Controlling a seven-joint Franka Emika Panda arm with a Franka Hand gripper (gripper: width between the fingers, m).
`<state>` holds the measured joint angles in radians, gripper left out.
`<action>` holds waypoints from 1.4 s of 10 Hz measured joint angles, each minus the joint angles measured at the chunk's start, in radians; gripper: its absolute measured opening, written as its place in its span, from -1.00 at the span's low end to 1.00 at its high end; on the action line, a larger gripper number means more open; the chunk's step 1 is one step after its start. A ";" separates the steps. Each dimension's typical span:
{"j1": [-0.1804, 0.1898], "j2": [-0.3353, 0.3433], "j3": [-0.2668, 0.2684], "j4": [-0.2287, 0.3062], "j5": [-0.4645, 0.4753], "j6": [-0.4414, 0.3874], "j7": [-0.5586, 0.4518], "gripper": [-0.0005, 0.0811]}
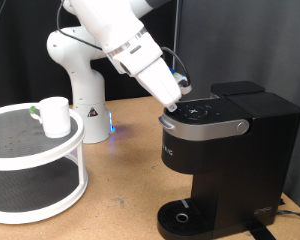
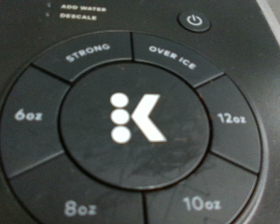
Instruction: Make a cup of coffee with the keurig machine
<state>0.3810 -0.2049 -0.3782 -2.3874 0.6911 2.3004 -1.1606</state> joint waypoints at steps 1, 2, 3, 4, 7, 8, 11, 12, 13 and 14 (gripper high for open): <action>0.000 0.000 0.000 0.000 0.000 0.001 0.000 -0.99; 0.000 0.000 0.000 0.000 0.000 0.002 0.000 -0.99; 0.000 0.000 -0.001 0.000 0.000 0.002 0.000 -0.99; 0.000 0.000 -0.002 0.000 0.000 0.002 0.000 -0.99; 0.000 -0.001 -0.012 -0.001 0.058 0.002 -0.036 -0.99; 0.000 -0.003 -0.019 -0.001 0.082 0.002 -0.055 -0.99; -0.001 -0.023 -0.040 0.007 0.130 -0.005 -0.079 -0.99; -0.002 -0.033 -0.046 0.014 0.134 -0.019 -0.079 -0.99; -0.002 -0.042 -0.053 0.022 0.134 -0.034 -0.078 -0.99; -0.002 -0.050 -0.059 0.030 0.134 -0.052 -0.075 -0.99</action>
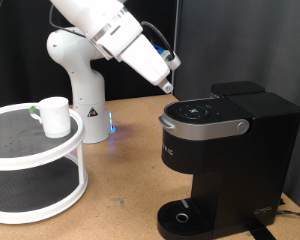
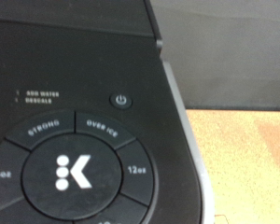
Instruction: Make a cup of coffee with the keurig machine
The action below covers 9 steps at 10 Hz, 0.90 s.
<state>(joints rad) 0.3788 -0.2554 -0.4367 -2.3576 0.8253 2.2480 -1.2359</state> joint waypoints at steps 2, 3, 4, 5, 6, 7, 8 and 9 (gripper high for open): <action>-0.001 -0.005 -0.003 0.002 -0.001 -0.011 0.001 -0.99; -0.002 -0.003 -0.003 0.001 -0.029 -0.026 0.012 -0.99; -0.006 -0.003 -0.003 0.003 -0.077 -0.054 0.036 -0.99; -0.014 -0.004 -0.003 0.005 -0.129 -0.082 0.056 -0.99; -0.023 -0.005 -0.003 0.008 -0.171 -0.110 0.062 -0.99; -0.034 -0.009 -0.007 0.016 -0.206 -0.156 0.062 -0.99; -0.044 -0.017 -0.017 0.029 -0.230 -0.218 0.052 -0.99; -0.052 -0.029 -0.036 0.048 -0.250 -0.300 0.034 -0.99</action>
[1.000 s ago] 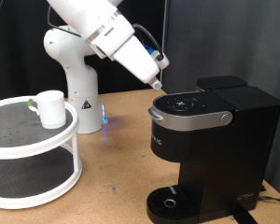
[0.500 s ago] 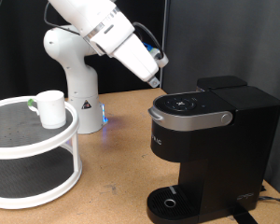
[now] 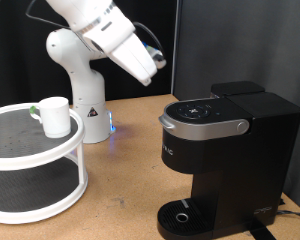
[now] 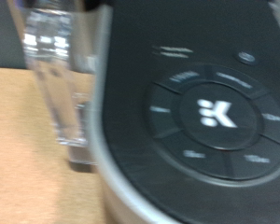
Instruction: Make a cup of coffee with the keurig machine
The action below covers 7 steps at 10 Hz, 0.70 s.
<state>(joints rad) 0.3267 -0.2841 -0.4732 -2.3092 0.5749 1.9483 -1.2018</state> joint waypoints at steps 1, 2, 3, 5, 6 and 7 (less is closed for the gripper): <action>-0.008 -0.014 -0.019 0.019 -0.012 -0.072 -0.021 -0.99; -0.012 -0.028 -0.029 0.026 -0.017 -0.114 -0.034 -0.99; -0.012 -0.027 -0.027 0.021 -0.017 -0.096 -0.027 -0.99; -0.019 -0.042 -0.010 -0.032 0.025 0.059 0.075 -0.99; -0.026 -0.061 -0.008 -0.060 0.041 0.107 0.130 -0.99; -0.039 -0.087 -0.010 -0.087 0.057 0.138 0.156 -0.99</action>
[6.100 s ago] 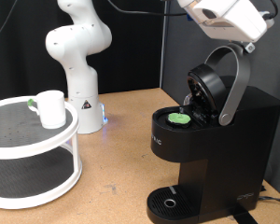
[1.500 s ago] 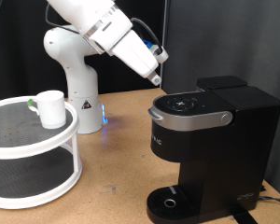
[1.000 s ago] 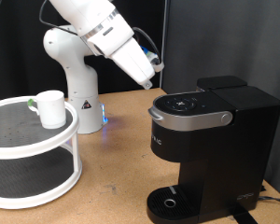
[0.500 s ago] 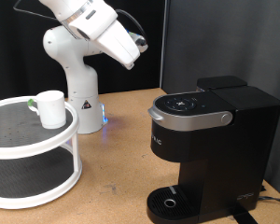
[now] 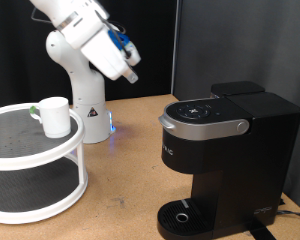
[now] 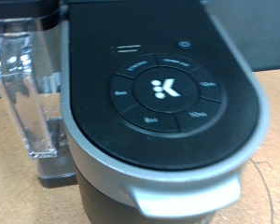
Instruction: Make a cup of coffee with the keurig machine
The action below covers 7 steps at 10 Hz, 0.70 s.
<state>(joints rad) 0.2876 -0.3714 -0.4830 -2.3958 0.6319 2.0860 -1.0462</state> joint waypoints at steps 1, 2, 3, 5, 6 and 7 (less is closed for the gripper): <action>-0.018 -0.030 -0.005 -0.022 0.004 0.006 0.016 -0.99; -0.038 -0.062 -0.012 -0.038 0.005 0.006 0.019 -0.99; -0.057 -0.095 -0.019 -0.052 0.006 0.004 0.019 -0.99; -0.095 -0.148 -0.030 -0.073 -0.007 -0.015 0.021 -0.99; -0.114 -0.165 -0.032 -0.079 -0.025 -0.036 0.021 -0.99; -0.131 -0.178 -0.033 -0.081 -0.041 -0.057 0.021 -0.99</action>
<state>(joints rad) 0.1567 -0.5495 -0.5163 -2.4768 0.5914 2.0289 -1.0253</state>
